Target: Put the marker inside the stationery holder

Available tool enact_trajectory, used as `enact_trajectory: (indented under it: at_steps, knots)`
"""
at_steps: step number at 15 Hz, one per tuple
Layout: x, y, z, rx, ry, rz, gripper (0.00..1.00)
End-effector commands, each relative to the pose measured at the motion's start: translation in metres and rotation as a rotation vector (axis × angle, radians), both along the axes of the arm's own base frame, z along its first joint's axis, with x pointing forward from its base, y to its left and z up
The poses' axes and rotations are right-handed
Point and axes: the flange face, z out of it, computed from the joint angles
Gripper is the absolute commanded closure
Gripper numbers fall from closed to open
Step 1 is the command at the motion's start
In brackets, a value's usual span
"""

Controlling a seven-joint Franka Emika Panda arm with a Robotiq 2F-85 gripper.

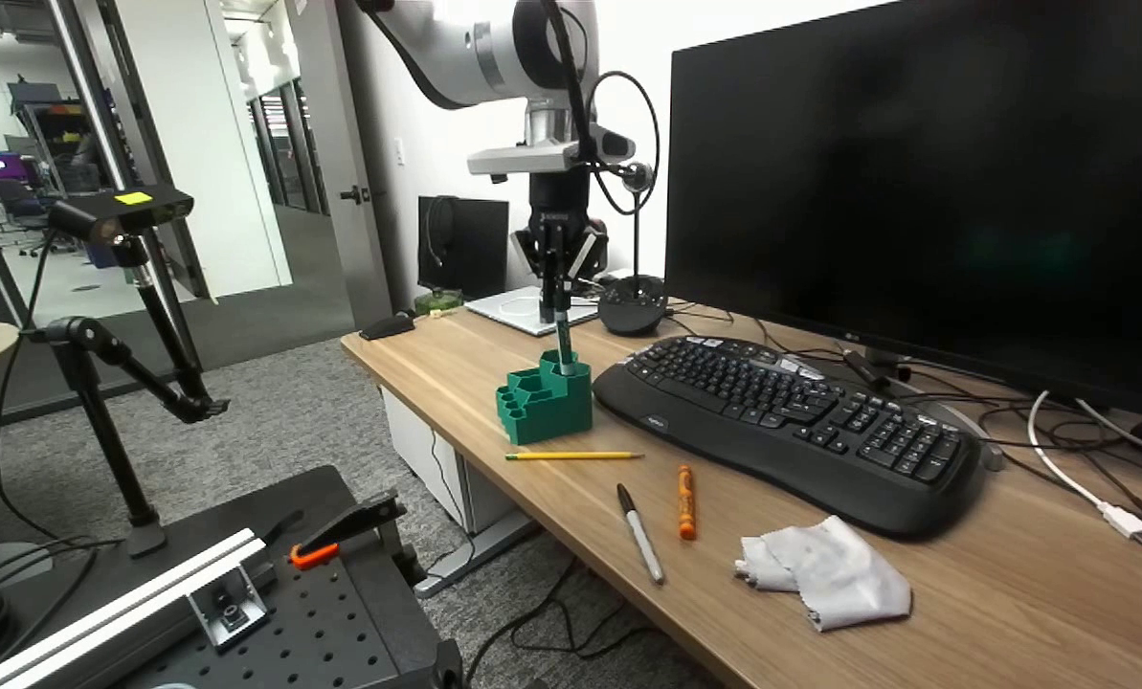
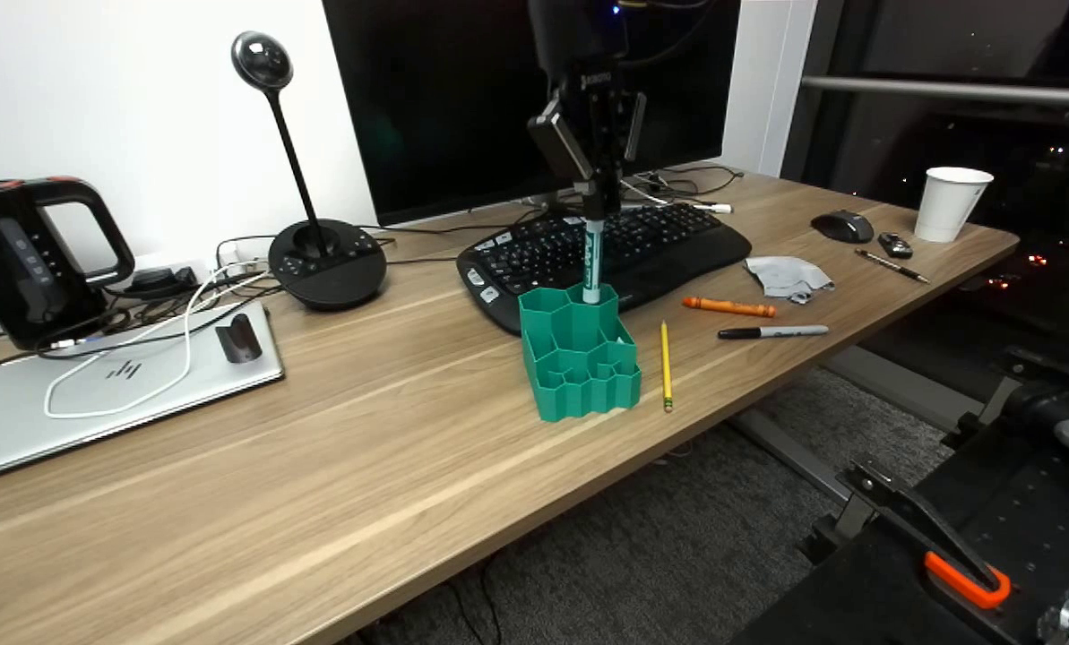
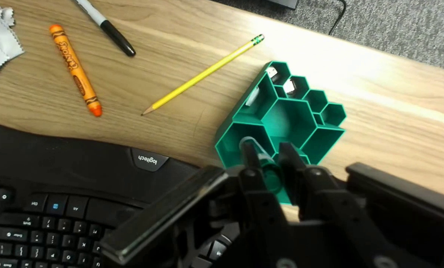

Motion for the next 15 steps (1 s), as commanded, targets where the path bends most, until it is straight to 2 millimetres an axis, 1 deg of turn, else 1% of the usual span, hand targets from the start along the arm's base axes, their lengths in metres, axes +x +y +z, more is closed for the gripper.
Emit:
enact_trajectory:
  at_steps: [1,3,4,5,6,9,10,11,13,15]
  knots:
    - [0.012,0.007,-0.006,-0.03,0.002,-0.012,0.95]
    - [0.016,0.009,-0.013,-0.038,0.006,-0.022,0.95]
    - [0.017,0.009,-0.015,-0.044,0.01,-0.027,0.56]
    - [0.018,0.01,-0.016,-0.046,0.018,-0.034,0.55]
    - [0.02,0.011,-0.017,-0.05,0.022,-0.042,0.49]
    - [0.021,0.013,-0.019,-0.058,0.036,-0.062,0.27]
    - [0.02,0.013,-0.02,-0.059,0.04,-0.071,0.2]
    - [0.019,0.012,-0.02,-0.061,0.053,-0.076,0.12]
    - [0.014,0.002,-0.015,-0.066,0.073,-0.115,0.01]
    - [0.005,-0.025,-0.002,-0.064,0.101,-0.184,0.0]
